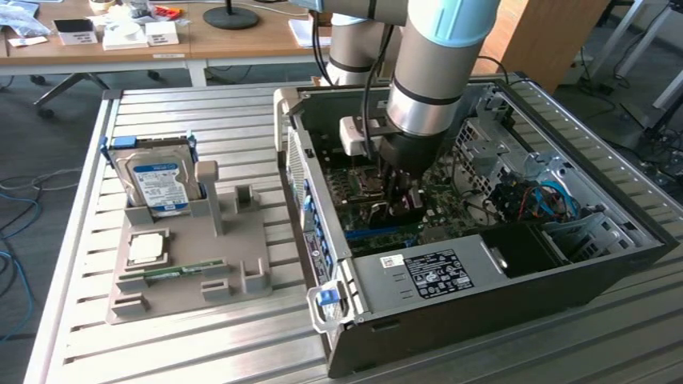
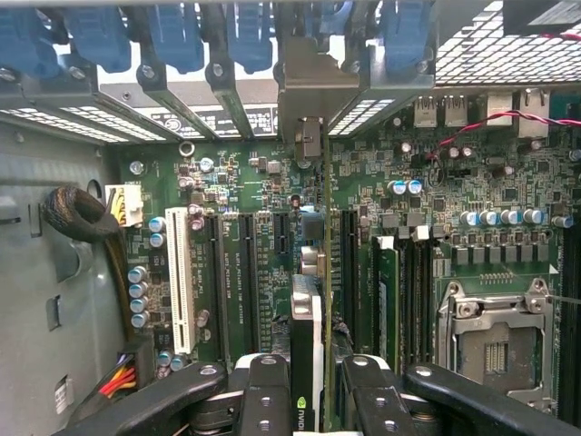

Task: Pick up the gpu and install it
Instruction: 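Insert the gpu into the slot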

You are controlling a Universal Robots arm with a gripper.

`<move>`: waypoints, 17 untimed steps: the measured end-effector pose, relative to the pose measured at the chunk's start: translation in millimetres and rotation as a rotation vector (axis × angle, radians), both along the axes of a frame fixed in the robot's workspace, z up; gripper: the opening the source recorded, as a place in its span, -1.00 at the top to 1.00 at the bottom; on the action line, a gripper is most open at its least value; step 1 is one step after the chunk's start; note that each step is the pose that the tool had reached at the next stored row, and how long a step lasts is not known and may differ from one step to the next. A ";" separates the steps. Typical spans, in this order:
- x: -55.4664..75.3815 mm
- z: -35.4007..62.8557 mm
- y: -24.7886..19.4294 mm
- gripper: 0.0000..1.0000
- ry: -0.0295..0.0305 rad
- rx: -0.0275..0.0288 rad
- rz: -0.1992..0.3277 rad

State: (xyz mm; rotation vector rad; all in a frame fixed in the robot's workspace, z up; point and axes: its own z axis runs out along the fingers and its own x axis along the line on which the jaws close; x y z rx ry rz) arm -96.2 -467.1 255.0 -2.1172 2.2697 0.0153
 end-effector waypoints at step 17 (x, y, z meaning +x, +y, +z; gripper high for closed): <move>-2.6 -6.0 0.5 0.47 0.0000 0.0003 0.000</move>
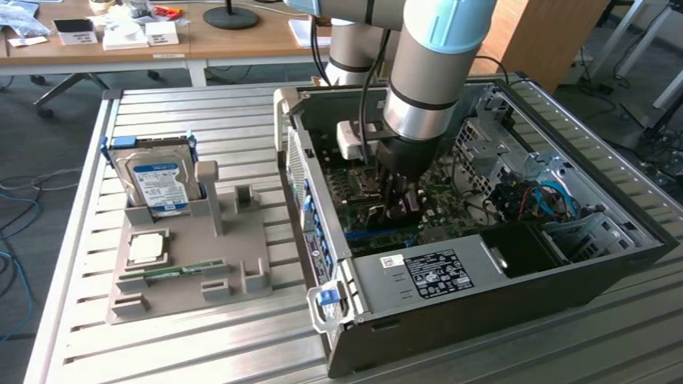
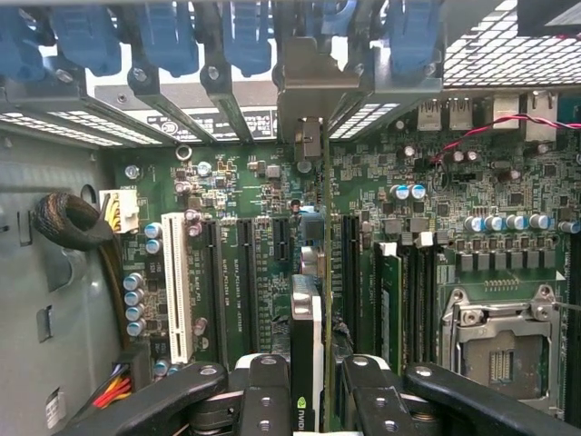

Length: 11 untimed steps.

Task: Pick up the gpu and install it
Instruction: 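Insert the gpu into the slot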

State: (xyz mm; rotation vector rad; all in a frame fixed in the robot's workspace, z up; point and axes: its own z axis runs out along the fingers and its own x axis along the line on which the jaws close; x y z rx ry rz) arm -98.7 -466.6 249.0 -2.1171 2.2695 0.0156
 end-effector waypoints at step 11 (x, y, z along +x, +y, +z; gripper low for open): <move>-1.0 -2.0 0.9 0.47 0.0000 0.0008 0.000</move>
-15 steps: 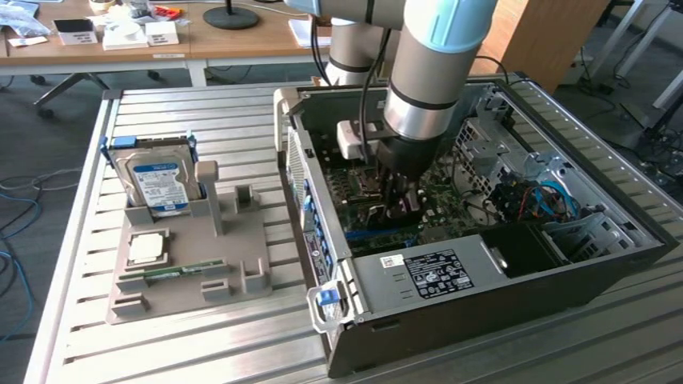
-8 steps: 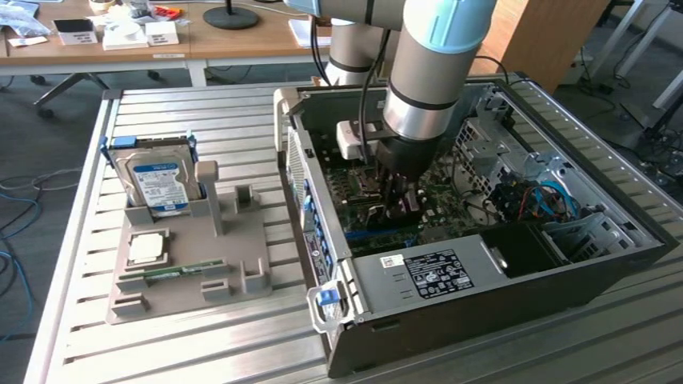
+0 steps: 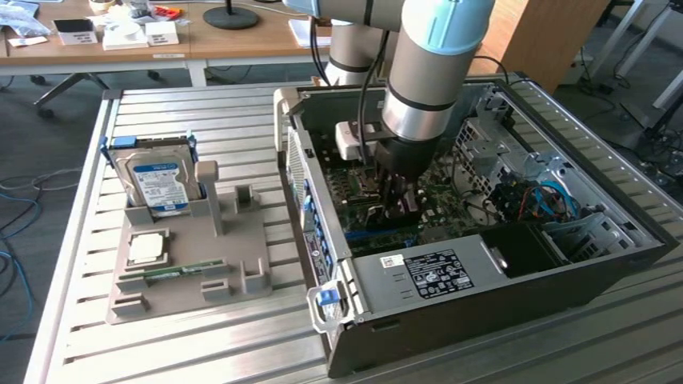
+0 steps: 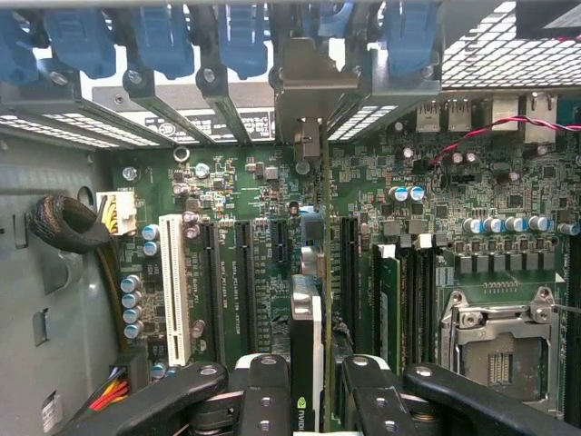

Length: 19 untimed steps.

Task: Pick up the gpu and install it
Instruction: 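Insert the gpu into the slot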

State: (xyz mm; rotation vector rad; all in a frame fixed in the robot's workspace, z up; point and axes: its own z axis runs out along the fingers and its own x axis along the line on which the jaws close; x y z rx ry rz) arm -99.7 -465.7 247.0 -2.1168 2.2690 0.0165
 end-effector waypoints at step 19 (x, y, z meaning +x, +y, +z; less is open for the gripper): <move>-0.7 -6.0 1.7 0.47 0.0001 -0.0001 0.000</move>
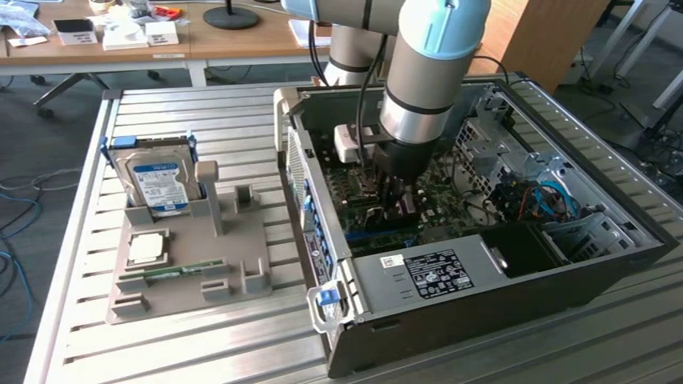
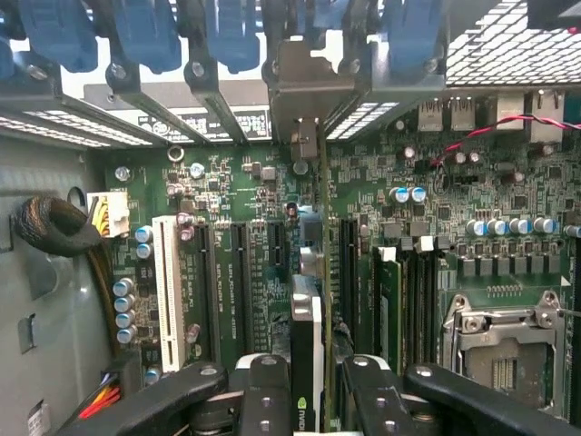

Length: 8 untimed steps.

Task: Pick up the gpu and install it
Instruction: 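Insert the gpu into the slot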

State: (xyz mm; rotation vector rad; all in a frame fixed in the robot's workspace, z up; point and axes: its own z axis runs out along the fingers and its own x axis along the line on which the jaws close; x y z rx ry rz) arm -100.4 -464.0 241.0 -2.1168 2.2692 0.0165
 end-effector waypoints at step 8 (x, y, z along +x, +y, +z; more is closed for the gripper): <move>-1.5 -0.5 0.0 0.47 -0.0003 0.0002 0.000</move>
